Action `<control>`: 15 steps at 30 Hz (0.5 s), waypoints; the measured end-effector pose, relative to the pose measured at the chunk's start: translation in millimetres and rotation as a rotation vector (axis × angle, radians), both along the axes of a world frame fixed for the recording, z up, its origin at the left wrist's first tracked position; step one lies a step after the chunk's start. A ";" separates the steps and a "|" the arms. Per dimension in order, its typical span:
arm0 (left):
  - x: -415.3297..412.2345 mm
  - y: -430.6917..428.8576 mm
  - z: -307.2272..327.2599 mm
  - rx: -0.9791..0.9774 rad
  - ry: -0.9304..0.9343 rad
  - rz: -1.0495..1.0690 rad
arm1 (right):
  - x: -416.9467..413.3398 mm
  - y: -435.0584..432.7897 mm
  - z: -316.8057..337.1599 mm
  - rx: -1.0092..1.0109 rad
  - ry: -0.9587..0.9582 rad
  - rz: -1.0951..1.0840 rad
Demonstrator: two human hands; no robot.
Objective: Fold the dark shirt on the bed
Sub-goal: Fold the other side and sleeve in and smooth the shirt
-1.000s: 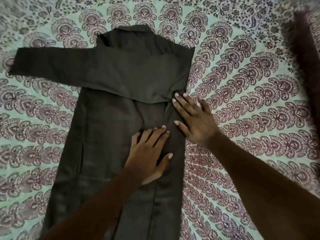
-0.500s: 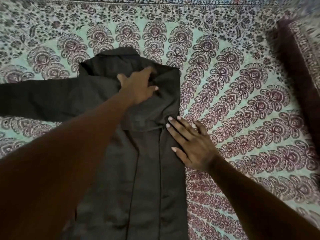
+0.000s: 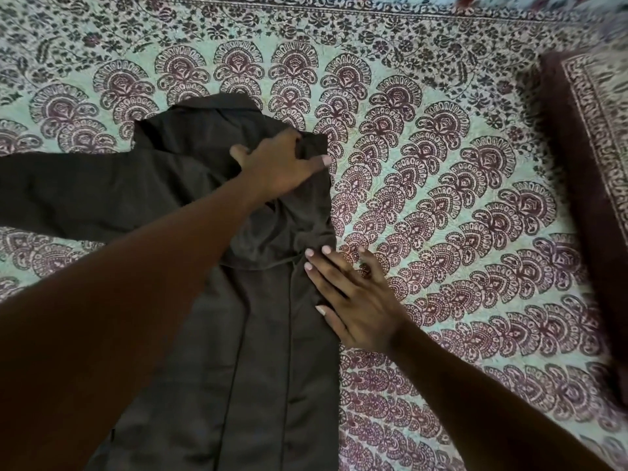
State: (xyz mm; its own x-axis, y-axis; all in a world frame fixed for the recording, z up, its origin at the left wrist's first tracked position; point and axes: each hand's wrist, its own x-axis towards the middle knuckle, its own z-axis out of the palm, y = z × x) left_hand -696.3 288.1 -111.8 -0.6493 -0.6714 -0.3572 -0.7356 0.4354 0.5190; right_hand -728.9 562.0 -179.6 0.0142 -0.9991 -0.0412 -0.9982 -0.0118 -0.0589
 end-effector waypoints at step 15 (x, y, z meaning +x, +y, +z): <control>7.1 7.0 -17.2 -0.531 -0.005 -0.022 | 0.9 2.9 -1.6 -0.030 0.001 0.038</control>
State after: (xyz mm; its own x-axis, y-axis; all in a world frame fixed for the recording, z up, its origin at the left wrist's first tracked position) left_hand -689.2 295.1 -129.0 -0.6645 -0.7469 0.0251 -0.7252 0.6525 0.2199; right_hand -728.1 564.9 -181.2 0.0523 -0.9986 -0.0109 -0.9971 -0.0515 -0.0568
